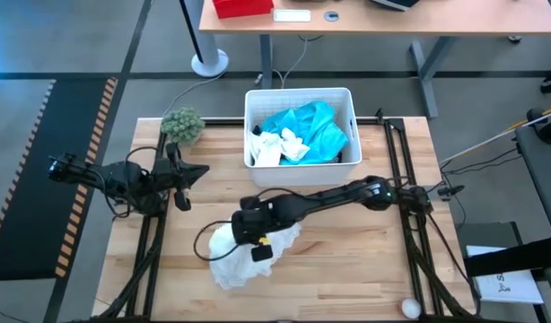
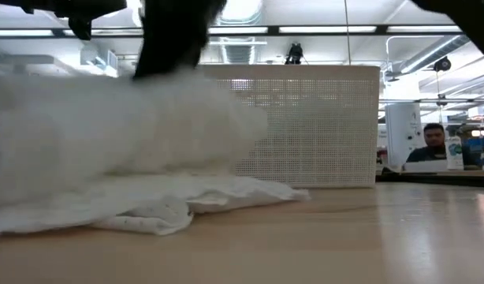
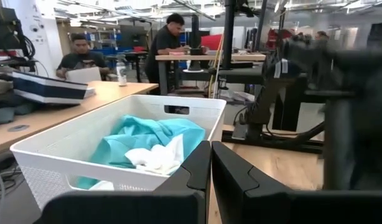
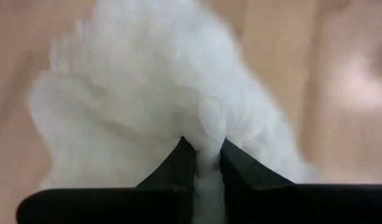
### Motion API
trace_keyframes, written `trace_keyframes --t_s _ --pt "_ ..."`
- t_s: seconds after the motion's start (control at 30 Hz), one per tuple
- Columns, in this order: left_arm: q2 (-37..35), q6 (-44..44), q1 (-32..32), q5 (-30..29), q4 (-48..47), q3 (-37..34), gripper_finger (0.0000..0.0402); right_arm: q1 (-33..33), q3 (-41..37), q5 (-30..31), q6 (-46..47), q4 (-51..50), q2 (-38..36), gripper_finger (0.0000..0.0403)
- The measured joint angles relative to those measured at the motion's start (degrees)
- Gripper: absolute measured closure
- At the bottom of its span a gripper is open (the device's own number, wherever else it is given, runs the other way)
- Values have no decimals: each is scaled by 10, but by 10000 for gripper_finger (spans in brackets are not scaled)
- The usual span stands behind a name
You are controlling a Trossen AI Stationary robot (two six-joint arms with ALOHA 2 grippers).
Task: Sort clothes
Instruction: Put the white table mat into the white bin
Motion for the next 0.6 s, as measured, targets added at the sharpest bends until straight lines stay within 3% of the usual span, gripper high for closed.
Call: trace_keyframes --t_s 0.13,0.6 --pt "-3 0 0 0 -3 0 402 16 44 30 -5 -20 -23 377" --pt "-1 -7 0 0 -12 0 402 41 41 175 -28 -1 -204 377"
